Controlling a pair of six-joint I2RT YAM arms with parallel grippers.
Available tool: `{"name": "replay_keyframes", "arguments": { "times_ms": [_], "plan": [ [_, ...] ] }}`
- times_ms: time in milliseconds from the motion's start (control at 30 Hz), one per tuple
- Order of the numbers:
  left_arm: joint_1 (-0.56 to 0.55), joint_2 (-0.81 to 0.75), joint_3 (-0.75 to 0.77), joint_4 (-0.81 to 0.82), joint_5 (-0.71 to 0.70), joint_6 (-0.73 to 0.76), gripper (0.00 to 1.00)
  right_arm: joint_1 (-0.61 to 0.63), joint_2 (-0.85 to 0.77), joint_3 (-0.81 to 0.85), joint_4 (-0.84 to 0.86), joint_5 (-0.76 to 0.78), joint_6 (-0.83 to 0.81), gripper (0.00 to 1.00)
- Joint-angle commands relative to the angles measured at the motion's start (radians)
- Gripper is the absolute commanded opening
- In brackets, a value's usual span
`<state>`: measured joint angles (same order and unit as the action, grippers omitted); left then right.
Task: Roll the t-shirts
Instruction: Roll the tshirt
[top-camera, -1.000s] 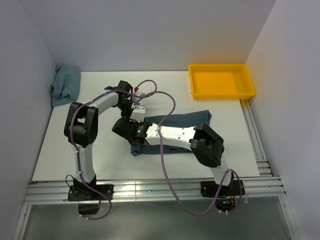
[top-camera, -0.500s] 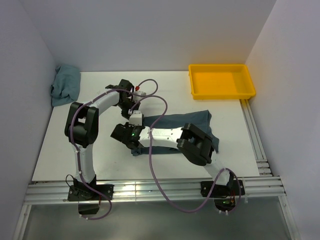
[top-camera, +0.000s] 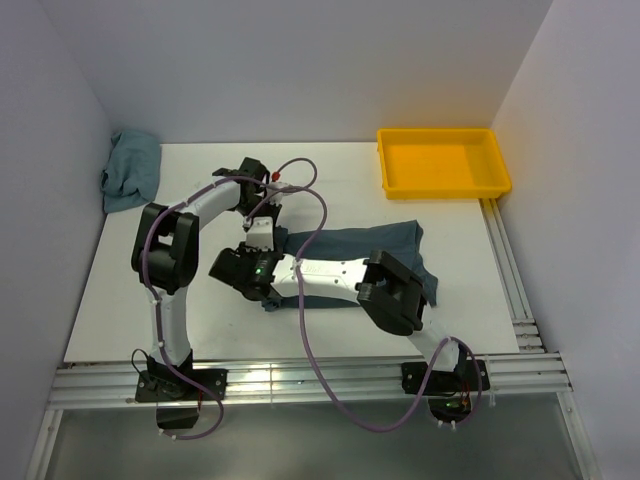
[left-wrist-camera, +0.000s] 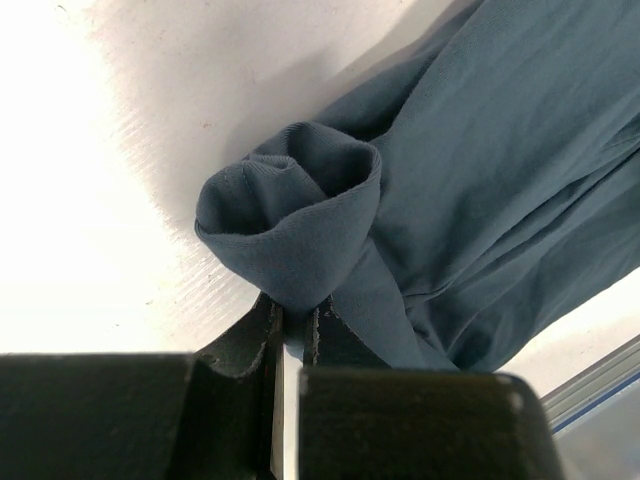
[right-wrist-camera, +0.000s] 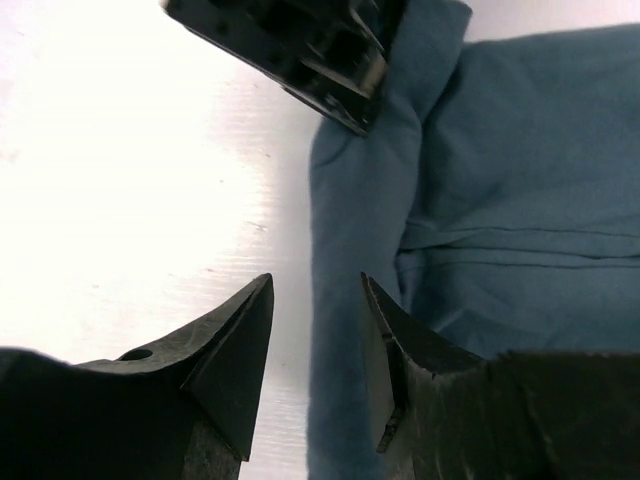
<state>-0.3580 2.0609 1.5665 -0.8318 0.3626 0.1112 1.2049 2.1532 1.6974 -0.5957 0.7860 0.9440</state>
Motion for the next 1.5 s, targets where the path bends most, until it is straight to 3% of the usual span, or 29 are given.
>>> {"name": "replay_keyframes", "arguments": {
  "times_ms": [0,700,900,1167,1267,1467],
  "plan": [
    [-0.004,-0.001,0.036,-0.003,-0.02,0.016,0.0,0.005,0.013,0.067,-0.006,0.061,-0.017,0.47],
    [-0.009,0.007,0.059,-0.021,-0.013,0.021,0.03,-0.004,0.122,0.054,-0.157,0.024,0.121,0.48],
    [-0.009,0.001,0.069,-0.021,-0.008,0.018,0.16,-0.005,0.151,0.076,-0.211,-0.002,0.151,0.5],
    [-0.007,-0.012,0.119,-0.038,0.009,0.015,0.47,-0.004,0.169,0.099,-0.266,-0.005,0.185,0.49],
    [0.001,-0.016,0.144,-0.046,0.028,0.013,0.55,-0.005,0.139,0.039,-0.211,-0.028,0.19,0.36],
    [0.048,-0.033,0.202,-0.072,0.11,0.021,0.66,-0.028,0.016,-0.178,0.054,-0.109,0.171,0.31]
  ]
}}
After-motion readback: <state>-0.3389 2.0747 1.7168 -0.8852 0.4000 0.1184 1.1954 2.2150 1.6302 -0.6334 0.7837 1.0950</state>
